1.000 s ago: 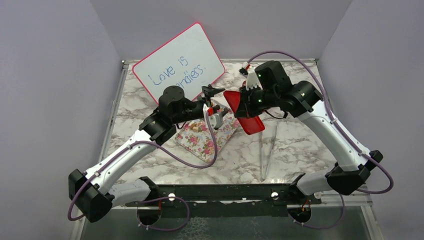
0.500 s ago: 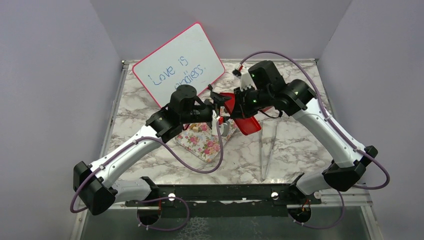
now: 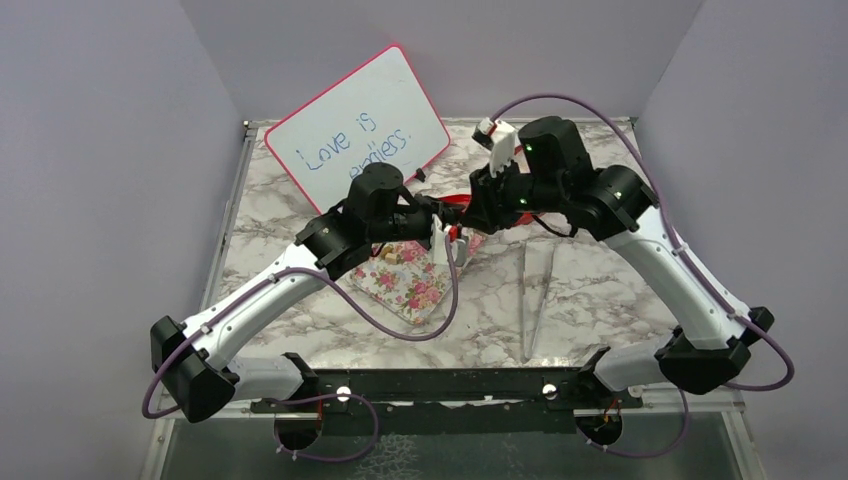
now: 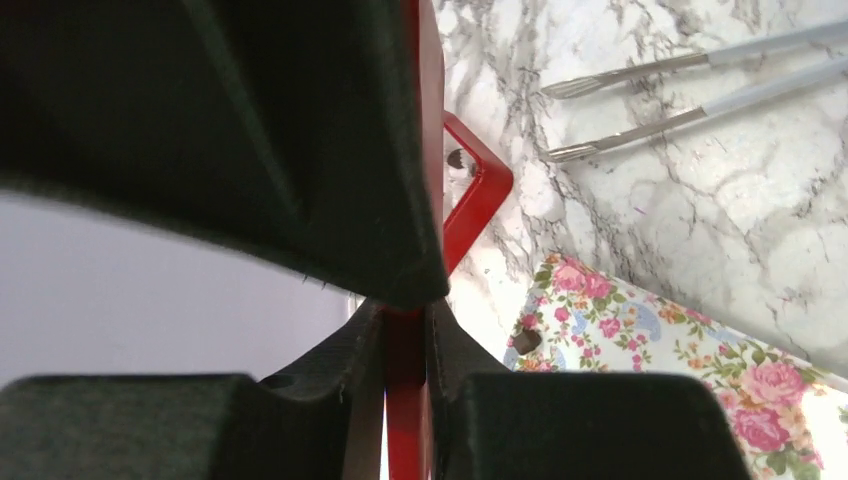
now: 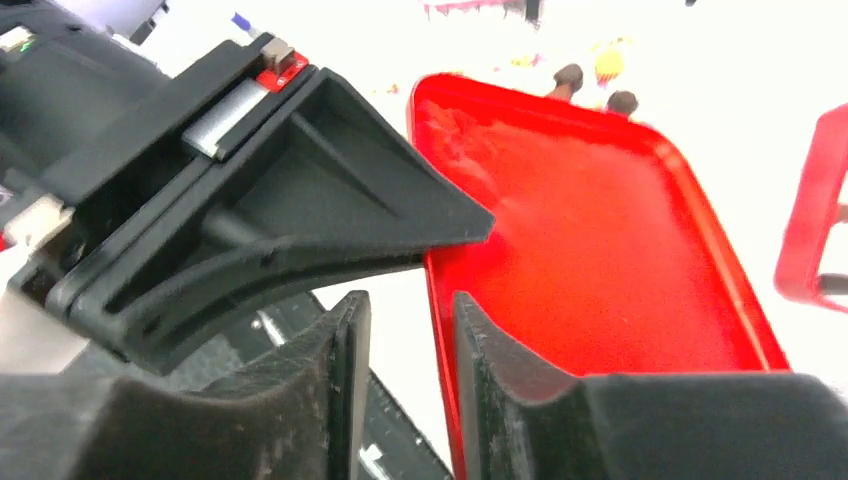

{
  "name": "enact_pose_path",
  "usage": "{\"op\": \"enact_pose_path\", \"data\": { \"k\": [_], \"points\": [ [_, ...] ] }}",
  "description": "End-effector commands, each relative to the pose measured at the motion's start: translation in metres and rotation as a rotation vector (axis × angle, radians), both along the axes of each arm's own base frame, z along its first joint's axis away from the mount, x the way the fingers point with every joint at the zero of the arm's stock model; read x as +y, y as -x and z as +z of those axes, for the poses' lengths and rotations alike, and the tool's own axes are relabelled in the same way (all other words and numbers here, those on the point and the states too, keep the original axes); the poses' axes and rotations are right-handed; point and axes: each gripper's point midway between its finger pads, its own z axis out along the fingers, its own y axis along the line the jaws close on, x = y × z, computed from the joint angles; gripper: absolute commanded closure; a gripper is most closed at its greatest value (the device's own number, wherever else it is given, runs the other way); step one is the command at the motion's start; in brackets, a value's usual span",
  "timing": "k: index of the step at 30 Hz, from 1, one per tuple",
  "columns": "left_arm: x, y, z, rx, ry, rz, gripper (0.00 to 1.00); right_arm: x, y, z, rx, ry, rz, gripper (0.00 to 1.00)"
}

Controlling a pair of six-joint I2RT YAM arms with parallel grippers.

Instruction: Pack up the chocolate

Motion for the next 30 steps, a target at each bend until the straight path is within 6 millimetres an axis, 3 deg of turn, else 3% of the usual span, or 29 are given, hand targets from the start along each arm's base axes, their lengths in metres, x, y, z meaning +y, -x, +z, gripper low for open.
{"op": "enact_pose_path", "data": {
  "k": [1,4,6,9,11,13,14,17,20,26,30],
  "points": [
    [0.003,-0.008,0.041,0.051,0.108,0.099,0.87,-0.005,-0.003,0.052,-0.346,-0.08,0.117,0.56],
    [0.008,-0.009,0.054,0.134,0.173,0.155,0.87,-0.01,-0.006,0.102,-0.61,-0.2,0.111,0.43],
    [0.013,-0.01,0.063,0.196,0.23,0.201,0.88,-0.02,-0.013,0.138,-0.721,-0.286,0.012,0.36],
    [0.022,-0.014,0.076,0.314,0.328,0.284,0.89,-0.024,-0.022,0.16,-0.756,-0.307,-0.05,0.31],
    [0.027,-0.019,0.078,0.397,0.383,0.341,0.89,-0.013,-0.022,0.16,-0.705,-0.3,-0.01,0.23],
    [0.029,-0.02,0.079,0.492,0.438,0.382,0.9,-0.003,-0.022,0.159,-0.638,-0.318,0.006,0.03],
    [0.03,-0.02,0.081,0.527,0.462,0.393,0.9,-0.001,-0.022,0.162,-0.605,-0.343,-0.01,0.0],
    [0.036,-0.029,0.092,0.651,0.592,0.478,0.91,0.0,-0.024,0.168,-0.479,-0.462,-0.127,0.0],
    [0.042,-0.04,0.111,0.813,0.766,0.536,0.9,-0.004,-0.027,0.159,-0.36,-0.519,-0.242,0.0],
    [0.049,-0.061,0.127,1.211,1.058,0.583,0.9,-0.025,-0.045,0.124,-0.273,-0.383,-0.41,0.0],
    [0.051,-0.072,0.139,1.366,1.165,0.535,0.97,-0.039,-0.058,0.107,-0.184,-0.342,-0.46,0.0]
  ]
}}
